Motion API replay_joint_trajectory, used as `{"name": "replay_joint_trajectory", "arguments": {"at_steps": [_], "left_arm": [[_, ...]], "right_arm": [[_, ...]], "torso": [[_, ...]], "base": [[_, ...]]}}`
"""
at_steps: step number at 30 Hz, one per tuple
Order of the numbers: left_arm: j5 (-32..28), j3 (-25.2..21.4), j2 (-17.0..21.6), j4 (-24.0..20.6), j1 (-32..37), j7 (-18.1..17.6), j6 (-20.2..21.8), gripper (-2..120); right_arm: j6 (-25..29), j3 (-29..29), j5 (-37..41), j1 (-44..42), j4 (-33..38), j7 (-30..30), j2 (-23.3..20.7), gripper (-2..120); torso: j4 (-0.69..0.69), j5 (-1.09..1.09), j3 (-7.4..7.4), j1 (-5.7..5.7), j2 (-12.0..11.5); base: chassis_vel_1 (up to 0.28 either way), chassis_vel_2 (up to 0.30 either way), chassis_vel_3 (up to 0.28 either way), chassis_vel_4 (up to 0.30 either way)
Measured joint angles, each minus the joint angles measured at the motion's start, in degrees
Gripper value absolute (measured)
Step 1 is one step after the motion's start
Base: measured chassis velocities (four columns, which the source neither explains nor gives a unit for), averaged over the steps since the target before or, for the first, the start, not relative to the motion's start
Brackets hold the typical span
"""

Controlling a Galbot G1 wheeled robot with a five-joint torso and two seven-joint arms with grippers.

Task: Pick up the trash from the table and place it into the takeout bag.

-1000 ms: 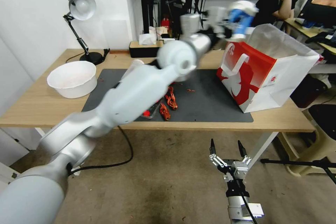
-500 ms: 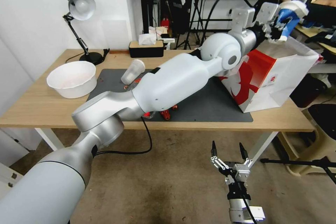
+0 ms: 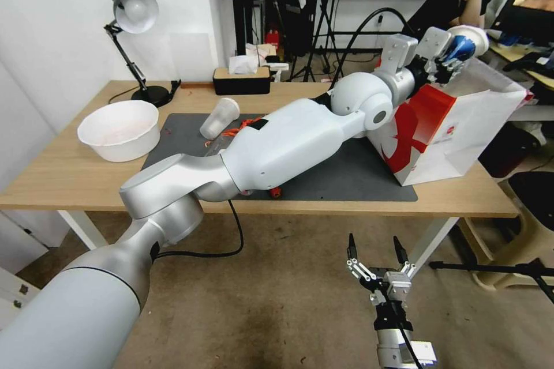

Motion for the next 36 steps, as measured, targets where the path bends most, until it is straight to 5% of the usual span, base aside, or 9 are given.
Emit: {"name": "replay_joint_trajectory", "arguments": {"at_steps": [13, 23, 31, 36], "left_arm": [[0.4, -2.0, 2.3, -3.9, 2.1, -1.3, 0.2, 99], [7.6, -10.2, 6.7, -9.1, 9.8, -0.9, 1.8, 100], [18.7, -19.4, 17.1, -22.3, 25.6, -1.8, 1.9, 100], [23.0, -24.6, 18.6, -26.3, 33.6, -1.8, 1.8, 100]], "right_arm": [[-0.3, -0.3, 0.0, 0.5, -0.1, -0.1, 0.1, 100], [-1.5, -0.5, 0.8, 3.0, -1.7, -0.1, -0.8, 100], [-1.5, -0.2, 1.2, 2.3, -1.3, -0.2, -1.4, 100], [-1.5, -0.2, 1.2, 1.9, -1.1, -0.2, -1.5, 100]], "torso": [[-0.02, 0.0, 0.0, 0.0, 0.0], [0.0, -0.01, 0.0, 0.0, 0.0], [0.02, -0.02, 0.0, 0.0, 0.0], [0.0, -0.01, -0.01, 0.0, 0.0]], "base": [[0.0, 0.0, 0.0, 0.0], [0.0, 0.0, 0.0, 0.0], [0.0, 0.0, 0.0, 0.0], [0.0, 0.0, 0.0, 0.0]]}}
